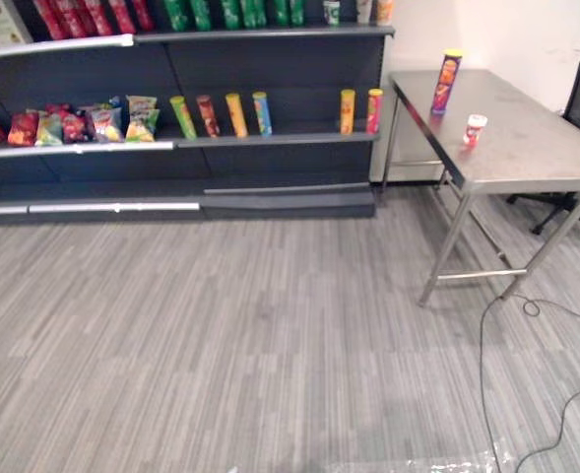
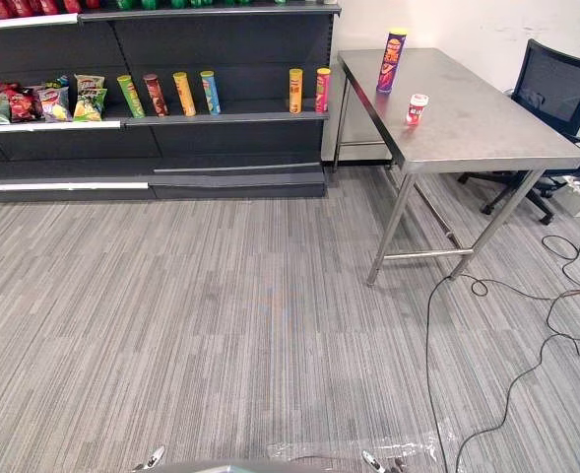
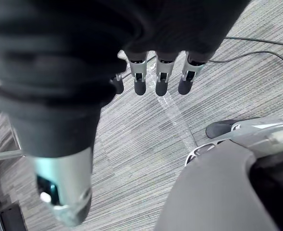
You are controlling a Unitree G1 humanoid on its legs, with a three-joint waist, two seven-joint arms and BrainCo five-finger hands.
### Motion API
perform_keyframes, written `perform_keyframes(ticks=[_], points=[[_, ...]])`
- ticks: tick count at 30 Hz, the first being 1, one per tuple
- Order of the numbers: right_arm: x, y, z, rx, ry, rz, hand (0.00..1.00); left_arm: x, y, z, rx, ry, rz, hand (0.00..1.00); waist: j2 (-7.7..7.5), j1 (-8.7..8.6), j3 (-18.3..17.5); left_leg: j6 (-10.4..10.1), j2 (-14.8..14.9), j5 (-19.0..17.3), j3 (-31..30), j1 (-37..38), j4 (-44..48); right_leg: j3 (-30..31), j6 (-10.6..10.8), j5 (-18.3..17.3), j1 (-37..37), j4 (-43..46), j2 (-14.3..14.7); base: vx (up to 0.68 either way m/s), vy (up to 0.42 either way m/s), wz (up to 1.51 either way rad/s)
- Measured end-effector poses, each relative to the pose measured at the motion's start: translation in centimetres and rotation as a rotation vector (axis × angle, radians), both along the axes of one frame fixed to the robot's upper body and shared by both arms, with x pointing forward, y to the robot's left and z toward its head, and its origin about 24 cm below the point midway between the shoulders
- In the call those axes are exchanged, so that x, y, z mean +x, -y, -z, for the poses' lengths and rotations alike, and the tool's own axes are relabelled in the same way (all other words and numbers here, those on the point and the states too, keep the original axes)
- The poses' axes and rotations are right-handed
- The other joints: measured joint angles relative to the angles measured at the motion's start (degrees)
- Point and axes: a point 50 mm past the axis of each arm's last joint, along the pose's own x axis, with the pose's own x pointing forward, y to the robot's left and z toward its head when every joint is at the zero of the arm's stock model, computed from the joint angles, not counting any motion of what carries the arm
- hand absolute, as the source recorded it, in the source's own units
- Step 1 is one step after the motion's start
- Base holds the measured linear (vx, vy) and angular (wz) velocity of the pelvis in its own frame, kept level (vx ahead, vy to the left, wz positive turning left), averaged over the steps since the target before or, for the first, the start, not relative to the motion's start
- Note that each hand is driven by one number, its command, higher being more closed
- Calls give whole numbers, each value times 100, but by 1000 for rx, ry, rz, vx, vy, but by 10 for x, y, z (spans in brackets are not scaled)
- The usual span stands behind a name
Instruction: Put the gum and the chips on the shelf.
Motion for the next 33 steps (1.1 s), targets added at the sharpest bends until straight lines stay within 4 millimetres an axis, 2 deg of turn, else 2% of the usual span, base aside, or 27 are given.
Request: perform_keyframes(ticks=[33], points=[[4,-2,1,-13,0,7,0,-2,-3,0,30,-31,-13,0,-77,-30,76,-20,33,-15,106,111,-10,49,16,16,140,-75,42,-11,-2,-1]])
